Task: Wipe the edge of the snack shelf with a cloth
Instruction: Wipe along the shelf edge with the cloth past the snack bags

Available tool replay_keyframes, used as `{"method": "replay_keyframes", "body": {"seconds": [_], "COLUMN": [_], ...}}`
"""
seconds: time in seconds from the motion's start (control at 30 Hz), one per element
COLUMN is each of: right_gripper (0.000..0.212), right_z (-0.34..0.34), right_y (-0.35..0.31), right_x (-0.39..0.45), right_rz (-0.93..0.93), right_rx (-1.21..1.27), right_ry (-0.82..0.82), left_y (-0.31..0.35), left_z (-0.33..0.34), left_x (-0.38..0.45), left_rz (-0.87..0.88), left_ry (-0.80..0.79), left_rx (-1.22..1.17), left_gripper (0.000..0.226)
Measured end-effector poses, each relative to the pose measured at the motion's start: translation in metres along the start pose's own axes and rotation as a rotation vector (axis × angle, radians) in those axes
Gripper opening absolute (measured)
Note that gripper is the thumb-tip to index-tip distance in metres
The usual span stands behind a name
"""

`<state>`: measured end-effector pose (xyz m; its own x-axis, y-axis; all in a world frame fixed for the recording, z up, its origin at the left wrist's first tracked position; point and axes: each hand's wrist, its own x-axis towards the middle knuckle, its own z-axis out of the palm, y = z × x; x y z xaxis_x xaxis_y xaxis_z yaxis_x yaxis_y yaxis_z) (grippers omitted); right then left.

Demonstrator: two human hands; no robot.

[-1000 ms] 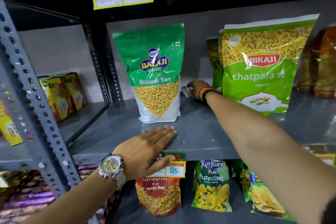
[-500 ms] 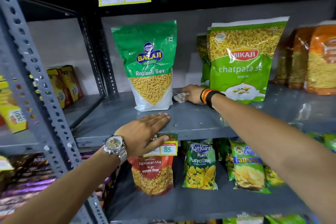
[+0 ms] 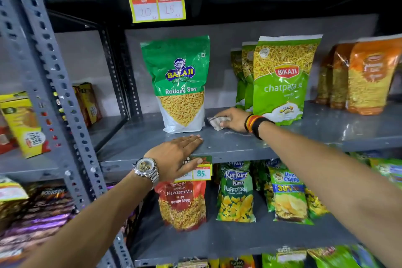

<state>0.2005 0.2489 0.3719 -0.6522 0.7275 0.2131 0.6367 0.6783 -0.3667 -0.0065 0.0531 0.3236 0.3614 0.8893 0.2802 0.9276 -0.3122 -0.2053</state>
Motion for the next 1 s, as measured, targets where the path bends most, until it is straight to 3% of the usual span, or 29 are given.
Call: {"method": "replay_keyframes", "body": {"seconds": [0.13, 0.33, 0.47, 0.6, 0.7, 0.87, 1.0], "right_gripper": [0.039, 0.040, 0.038, 0.038, 0.040, 0.035, 0.037], "right_z": [0.006, -0.018, -0.029, -0.005, 0.005, -0.025, -0.042], "right_y": [-0.005, -0.008, -0.004, -0.005, -0.012, -0.008, 0.004], "right_x": [-0.005, -0.061, -0.045, -0.020, -0.022, -0.086, -0.086], "right_rz": [-0.019, -0.161, -0.092, -0.028, -0.101, -0.252, -0.215], "right_rx": [-0.023, 0.058, 0.116, 0.044, 0.010, 0.134, 0.182], "right_ry": [0.015, -0.197, -0.030, -0.051, -0.040, -0.274, -0.138], "left_y": [0.001, 0.003, 0.003, 0.004, 0.003, 0.006, 0.007], "left_z": [0.000, -0.002, -0.002, -0.003, -0.003, -0.002, -0.004], "left_x": [0.000, -0.001, -0.001, 0.000, 0.000, 0.000, 0.002], "left_rz": [-0.062, -0.067, -0.073, -0.086, -0.094, -0.106, -0.116], "left_ry": [0.000, -0.012, -0.011, -0.021, -0.023, -0.019, -0.023], "left_rx": [-0.001, 0.005, 0.010, 0.022, 0.022, 0.035, 0.040], "left_gripper": [0.078, 0.079, 0.080, 0.082, 0.083, 0.081, 0.082]}}
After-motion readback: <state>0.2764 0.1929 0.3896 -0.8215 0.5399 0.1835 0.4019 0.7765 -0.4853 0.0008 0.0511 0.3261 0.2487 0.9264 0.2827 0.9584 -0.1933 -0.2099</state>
